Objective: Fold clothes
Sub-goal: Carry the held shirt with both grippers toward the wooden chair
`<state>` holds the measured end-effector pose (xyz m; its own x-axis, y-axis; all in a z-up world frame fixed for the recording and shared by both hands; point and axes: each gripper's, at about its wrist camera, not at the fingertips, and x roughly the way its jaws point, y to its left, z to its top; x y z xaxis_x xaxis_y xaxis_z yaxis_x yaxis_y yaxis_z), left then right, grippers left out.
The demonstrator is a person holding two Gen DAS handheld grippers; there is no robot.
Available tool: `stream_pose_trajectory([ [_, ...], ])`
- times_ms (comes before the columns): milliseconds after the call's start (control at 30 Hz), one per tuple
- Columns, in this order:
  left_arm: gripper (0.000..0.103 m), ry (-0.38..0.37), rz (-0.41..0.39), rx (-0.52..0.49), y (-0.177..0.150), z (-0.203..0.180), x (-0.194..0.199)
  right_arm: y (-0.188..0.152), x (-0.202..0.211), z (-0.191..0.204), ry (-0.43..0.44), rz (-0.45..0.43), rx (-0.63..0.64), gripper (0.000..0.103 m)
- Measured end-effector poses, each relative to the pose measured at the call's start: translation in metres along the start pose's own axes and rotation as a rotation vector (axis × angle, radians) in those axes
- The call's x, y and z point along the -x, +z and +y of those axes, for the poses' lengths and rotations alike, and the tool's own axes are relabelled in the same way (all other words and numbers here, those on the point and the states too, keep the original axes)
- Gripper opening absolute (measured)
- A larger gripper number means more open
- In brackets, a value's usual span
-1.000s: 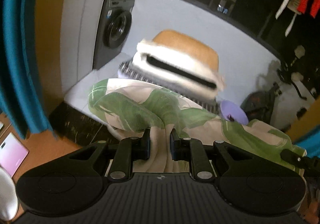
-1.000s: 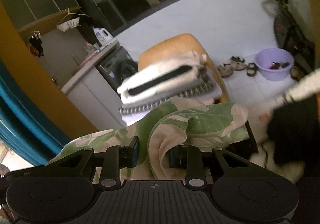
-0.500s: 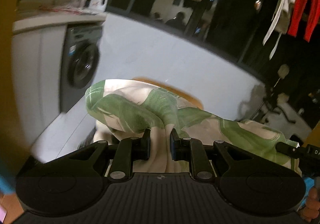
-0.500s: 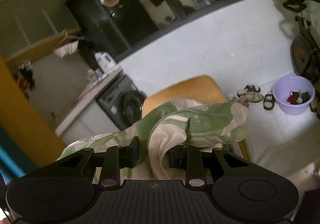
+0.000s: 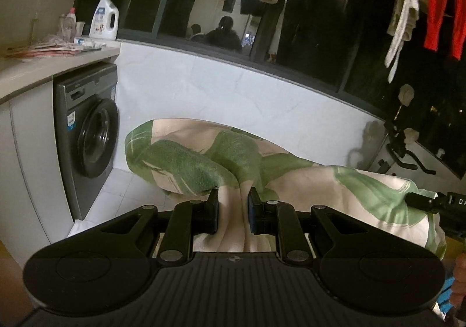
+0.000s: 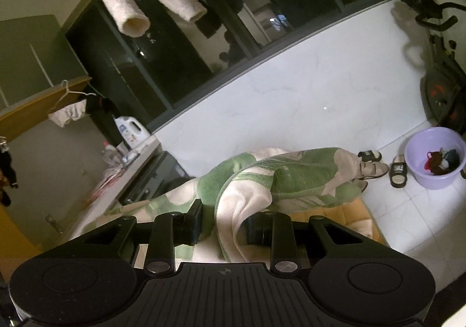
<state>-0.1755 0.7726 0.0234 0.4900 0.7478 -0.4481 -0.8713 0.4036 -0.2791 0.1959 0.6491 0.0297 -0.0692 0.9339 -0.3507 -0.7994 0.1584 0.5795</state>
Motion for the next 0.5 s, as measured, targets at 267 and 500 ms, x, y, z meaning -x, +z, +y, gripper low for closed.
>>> stream_pose_trajectory([
  [267,0.019,0.055,0.145,0.102,-0.009,0.013,-0.094,0.022,-0.098,-0.034,-0.03,0.096,0.042,0.026],
  [500,0.023,0.16,0.481,-0.015,-0.06,0.024,-0.228,-0.016,-0.208,-0.096,-0.193,0.305,0.081,0.031],
])
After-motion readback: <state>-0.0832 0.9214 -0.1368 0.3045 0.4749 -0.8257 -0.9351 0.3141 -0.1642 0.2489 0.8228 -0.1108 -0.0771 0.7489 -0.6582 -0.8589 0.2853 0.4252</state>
